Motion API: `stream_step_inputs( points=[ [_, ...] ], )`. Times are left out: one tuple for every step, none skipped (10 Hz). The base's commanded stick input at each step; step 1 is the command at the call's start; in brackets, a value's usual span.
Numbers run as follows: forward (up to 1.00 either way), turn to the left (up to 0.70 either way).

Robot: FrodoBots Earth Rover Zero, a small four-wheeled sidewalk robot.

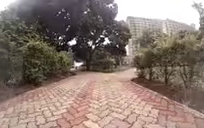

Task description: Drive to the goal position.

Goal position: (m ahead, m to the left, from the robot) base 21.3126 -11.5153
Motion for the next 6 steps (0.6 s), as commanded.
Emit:
stream_step_inputs(
  points=[
    [0.70, 0.00],
    [0.70, 0.00],
    [0.70, 0.00],
    [0.70, 0.00],
    [0.70, 0.00],
    [0.70, 0.00]
  ],
)
